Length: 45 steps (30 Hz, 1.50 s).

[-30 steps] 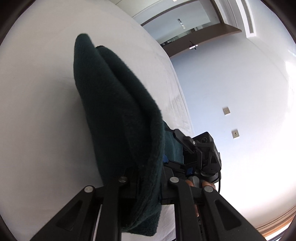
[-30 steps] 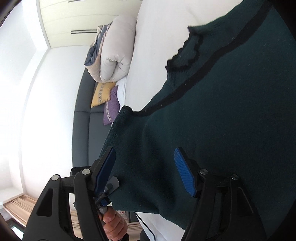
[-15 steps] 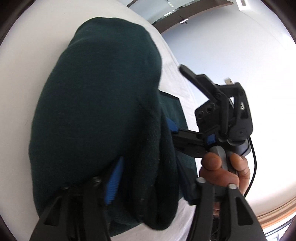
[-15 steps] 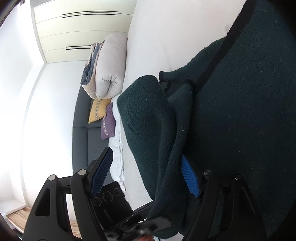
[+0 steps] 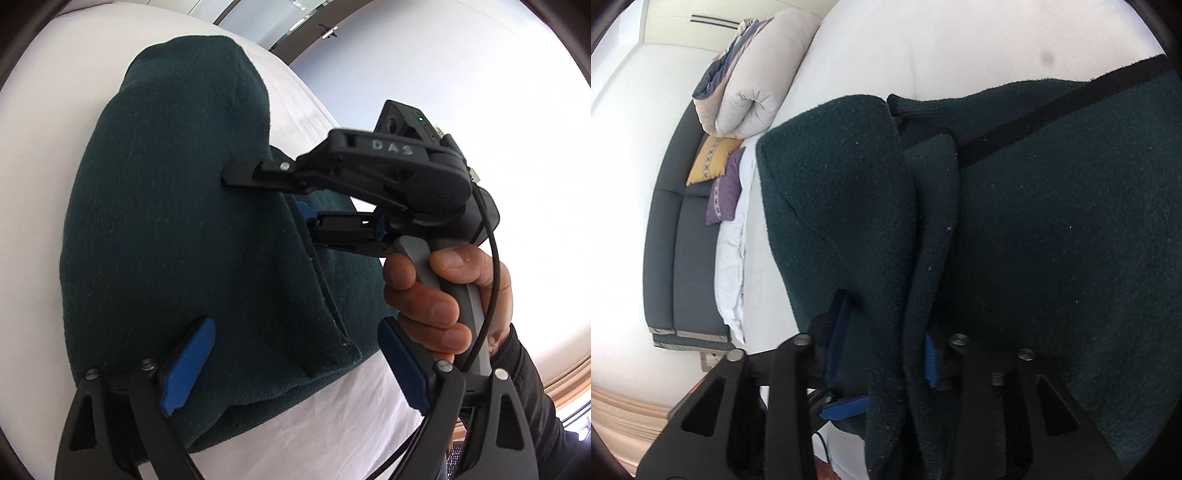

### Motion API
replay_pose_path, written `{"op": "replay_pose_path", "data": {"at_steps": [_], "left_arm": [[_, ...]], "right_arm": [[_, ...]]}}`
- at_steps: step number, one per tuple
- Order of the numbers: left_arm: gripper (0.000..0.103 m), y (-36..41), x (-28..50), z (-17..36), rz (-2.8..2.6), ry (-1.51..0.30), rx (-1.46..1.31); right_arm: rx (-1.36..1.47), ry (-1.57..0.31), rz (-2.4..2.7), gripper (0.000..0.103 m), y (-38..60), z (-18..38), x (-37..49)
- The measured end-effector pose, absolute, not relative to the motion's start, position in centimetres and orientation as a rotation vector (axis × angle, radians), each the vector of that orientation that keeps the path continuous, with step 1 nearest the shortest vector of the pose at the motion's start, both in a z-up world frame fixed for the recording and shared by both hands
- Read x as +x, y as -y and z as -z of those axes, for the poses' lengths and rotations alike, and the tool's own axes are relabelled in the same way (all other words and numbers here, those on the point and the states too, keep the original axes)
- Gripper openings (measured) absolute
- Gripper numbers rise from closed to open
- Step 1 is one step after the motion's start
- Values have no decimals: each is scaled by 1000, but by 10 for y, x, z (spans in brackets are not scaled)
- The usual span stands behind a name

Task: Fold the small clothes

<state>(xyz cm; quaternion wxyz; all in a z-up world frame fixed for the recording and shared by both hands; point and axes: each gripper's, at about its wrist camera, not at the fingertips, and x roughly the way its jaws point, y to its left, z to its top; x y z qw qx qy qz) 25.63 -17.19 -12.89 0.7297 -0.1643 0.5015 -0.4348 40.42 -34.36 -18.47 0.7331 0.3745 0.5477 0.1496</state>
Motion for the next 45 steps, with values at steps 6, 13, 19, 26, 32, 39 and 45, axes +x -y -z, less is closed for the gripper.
{"op": "replay_pose_path", "data": {"at_steps": [6,13,19,26,32,39,45], "left_arm": [[91,154,251,123,939,-1098,-386],[91,133,248,102,930,-1040,-410],[91,143,257,113,914,-1063,-405],[91,148,265,118,933,-1074,-386],[91,127,283,109,884,-1031,-387],[91,120,298,129,829,-1083,-394],[91,131,303,137,791,-1095,-382]], "right_arm": [[657,-1185,-301,12,339,176,396],[573,-1136,-232,12,380,149,375],[573,-1124,-168,12,426,139,353],[559,-1119,-128,12,456,123,346],[518,-1103,-66,12,452,124,356],[586,-1092,-64,16,467,145,352],[592,-1029,63,24,480,122,317]]}}
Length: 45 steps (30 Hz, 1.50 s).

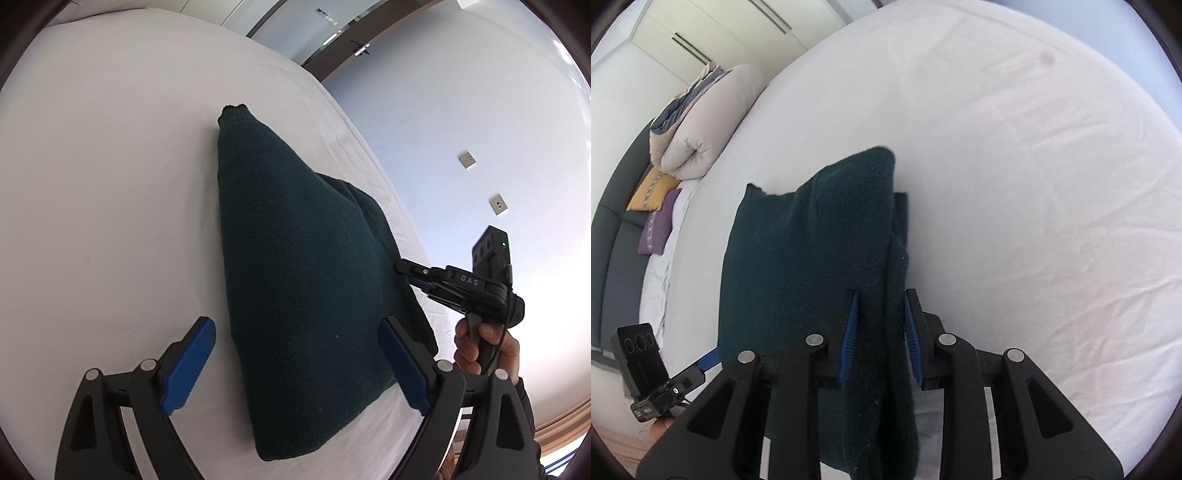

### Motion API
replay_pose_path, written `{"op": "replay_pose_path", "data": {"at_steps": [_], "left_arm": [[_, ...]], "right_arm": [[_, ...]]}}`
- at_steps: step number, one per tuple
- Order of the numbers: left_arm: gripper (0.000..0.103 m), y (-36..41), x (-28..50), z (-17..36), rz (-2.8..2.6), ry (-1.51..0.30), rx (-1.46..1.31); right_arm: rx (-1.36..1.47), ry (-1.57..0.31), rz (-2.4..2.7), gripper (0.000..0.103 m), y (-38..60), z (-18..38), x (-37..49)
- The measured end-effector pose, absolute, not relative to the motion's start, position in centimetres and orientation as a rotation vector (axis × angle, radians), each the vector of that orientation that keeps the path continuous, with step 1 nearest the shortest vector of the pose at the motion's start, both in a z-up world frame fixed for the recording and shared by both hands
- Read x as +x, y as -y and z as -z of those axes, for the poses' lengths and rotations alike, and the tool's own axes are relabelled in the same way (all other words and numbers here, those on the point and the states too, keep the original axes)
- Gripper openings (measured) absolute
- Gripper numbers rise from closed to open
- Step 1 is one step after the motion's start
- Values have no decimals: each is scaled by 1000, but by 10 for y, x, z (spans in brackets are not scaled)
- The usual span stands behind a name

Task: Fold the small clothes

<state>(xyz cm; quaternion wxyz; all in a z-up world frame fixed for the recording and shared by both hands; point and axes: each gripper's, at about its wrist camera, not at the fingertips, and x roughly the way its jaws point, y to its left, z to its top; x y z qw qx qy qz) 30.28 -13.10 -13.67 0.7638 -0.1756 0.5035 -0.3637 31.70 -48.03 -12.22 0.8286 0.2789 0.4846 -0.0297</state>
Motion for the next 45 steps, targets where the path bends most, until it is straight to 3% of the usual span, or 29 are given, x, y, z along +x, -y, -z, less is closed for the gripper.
{"op": "replay_pose_path", "data": {"at_steps": [6,13,17,28,33,37,43,45], "left_arm": [[91,160,309,125,782,-1082,-317],[89,195,318,152,759,-1182,-205],[87,196,307,156,768,-1146,-139],[85,195,304,152,737,-1153,-114],[77,191,307,151,756,-1178,-121],[73,186,309,150,751,-1177,-117],[70,182,294,139,728,-1116,-90],[72,170,286,130,752,-1069,-120]], "right_arm": [[459,-972,54,24,458,77,286],[507,-1053,26,24,462,131,246],[571,-1038,12,24,468,134,221],[388,-1099,56,24,423,114,163],[473,-1033,42,7,429,93,127],[478,-1031,-4,7,428,81,112],[657,-1070,-39,7,455,121,103],[715,-1001,-26,13,461,105,90]]}}
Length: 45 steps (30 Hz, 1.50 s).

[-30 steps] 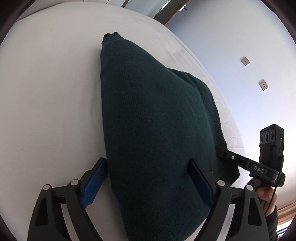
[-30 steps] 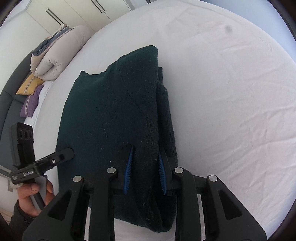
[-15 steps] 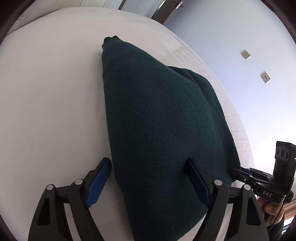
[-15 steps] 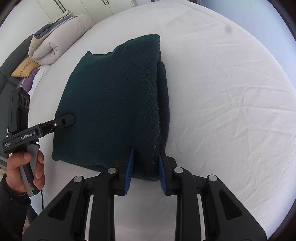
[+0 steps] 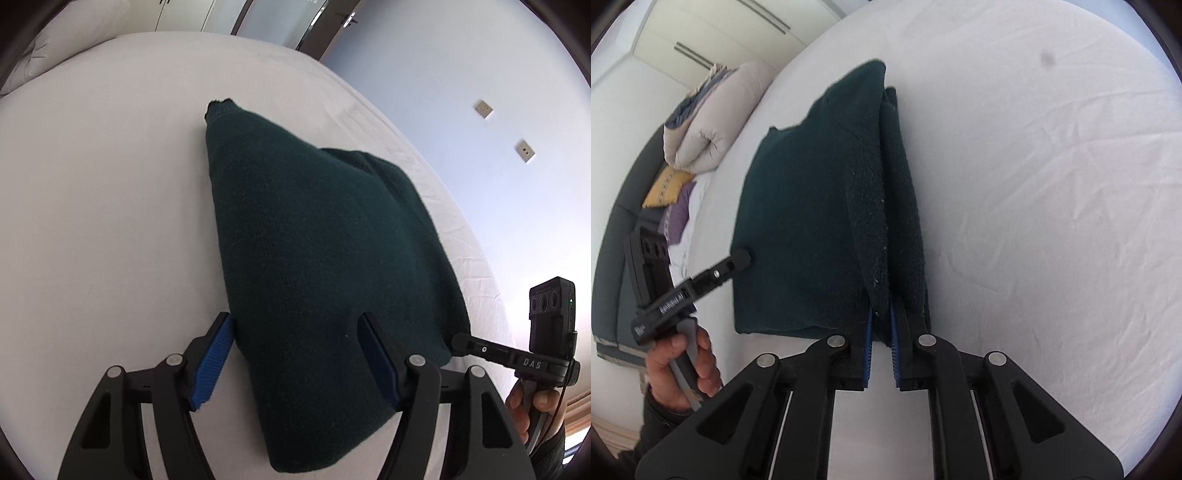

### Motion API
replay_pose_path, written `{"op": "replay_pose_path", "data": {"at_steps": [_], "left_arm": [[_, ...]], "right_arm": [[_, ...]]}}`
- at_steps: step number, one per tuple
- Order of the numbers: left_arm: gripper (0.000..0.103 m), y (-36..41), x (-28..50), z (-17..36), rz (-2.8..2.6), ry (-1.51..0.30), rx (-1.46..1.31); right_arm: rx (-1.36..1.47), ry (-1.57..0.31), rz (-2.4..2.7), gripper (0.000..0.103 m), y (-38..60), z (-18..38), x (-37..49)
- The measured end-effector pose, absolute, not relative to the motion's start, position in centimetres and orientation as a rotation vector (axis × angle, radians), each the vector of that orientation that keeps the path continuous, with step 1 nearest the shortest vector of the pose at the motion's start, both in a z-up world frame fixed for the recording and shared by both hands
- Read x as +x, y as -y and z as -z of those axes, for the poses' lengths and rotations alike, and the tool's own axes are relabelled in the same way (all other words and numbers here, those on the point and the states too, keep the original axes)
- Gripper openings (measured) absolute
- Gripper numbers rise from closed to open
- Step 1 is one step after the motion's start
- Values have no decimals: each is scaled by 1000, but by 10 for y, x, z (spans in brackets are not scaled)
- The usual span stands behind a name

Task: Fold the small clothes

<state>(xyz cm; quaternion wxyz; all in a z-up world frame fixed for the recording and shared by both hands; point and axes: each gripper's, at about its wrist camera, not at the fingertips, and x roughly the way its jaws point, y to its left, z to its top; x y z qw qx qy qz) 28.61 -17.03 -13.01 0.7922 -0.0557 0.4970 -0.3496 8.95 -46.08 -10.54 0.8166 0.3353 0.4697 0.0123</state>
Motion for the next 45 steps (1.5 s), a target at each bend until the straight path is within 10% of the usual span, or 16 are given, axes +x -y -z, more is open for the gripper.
{"op": "replay_pose_path", "data": {"at_steps": [1,3,5,25,41,45], "left_arm": [[75,165,284,127,765,-1050,-147],[77,157,283,122,770,-1030,-189],[78,156,284,119,790,-1035,-206],[79,177,299,106,786,-1041,-231],[103,213,347,159,671,-1206,-216],[88,221,345,155,700,-1195,-167]], "right_arm": [[722,-956,-16,20,462,96,81],[757,-867,42,75,463,80,58],[820,-777,62,86,461,70,37],[1358,-737,-431,81,384,110,47],[824,-962,5,80,508,67,95],[784,-1039,-61,49,500,86,112]]}}
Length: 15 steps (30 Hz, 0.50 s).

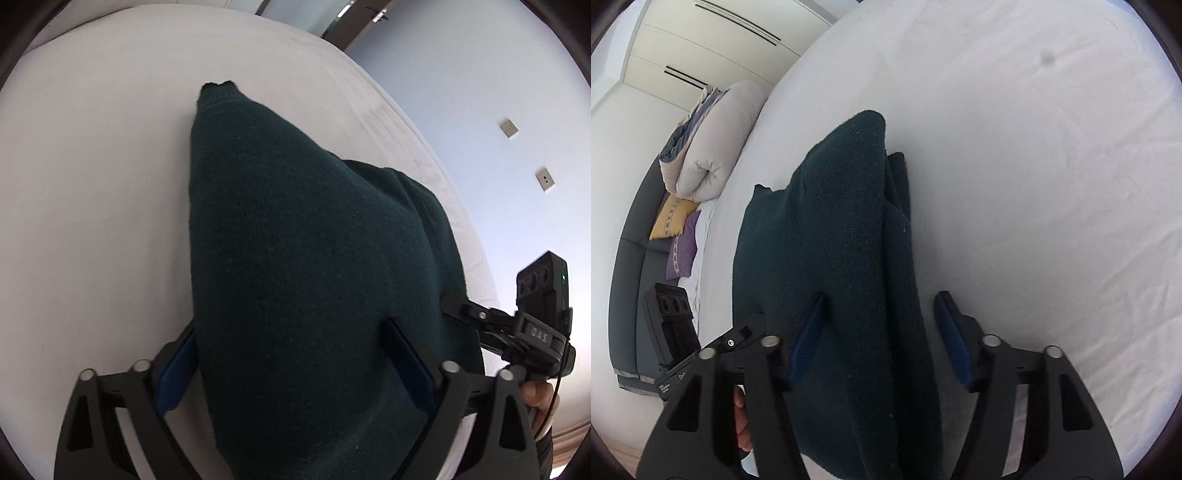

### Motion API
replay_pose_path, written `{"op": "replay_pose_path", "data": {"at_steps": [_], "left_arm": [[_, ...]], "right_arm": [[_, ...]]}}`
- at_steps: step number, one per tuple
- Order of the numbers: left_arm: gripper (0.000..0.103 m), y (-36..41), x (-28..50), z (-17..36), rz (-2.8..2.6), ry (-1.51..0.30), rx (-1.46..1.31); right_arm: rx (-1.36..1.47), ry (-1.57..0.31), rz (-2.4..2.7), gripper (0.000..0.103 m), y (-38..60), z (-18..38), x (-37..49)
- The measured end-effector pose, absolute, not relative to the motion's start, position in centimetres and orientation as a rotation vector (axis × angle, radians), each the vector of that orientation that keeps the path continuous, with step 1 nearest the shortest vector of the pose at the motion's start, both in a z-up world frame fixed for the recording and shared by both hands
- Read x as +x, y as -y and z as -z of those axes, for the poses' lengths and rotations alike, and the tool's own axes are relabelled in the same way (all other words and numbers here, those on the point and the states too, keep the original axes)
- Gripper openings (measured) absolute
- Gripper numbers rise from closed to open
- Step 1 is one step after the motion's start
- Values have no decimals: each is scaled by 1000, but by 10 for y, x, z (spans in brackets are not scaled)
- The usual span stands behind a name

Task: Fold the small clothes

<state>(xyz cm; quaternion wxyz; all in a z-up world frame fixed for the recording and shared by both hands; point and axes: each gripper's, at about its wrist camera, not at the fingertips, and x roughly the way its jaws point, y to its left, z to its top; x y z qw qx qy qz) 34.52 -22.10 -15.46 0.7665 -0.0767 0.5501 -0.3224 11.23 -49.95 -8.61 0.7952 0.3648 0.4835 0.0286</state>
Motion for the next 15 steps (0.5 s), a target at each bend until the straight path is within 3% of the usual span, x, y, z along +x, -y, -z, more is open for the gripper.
{"op": "replay_pose_path", "data": {"at_steps": [2,5,8,15], "left_arm": [[73,222,347,151,702,-1206,-156],[55,218,347,146,716,-1211,-158],[47,213,342,138,715,-1198,-138],[44,185,299,94,694,-1115,-37]], "right_arm": [[773,-1053,-93,35,494,86,117],[666,-1082,-47,29,477,87,123],[520,-1080,8,22,452,77,128],[333,-1003,20,19,392,4,79]]}}
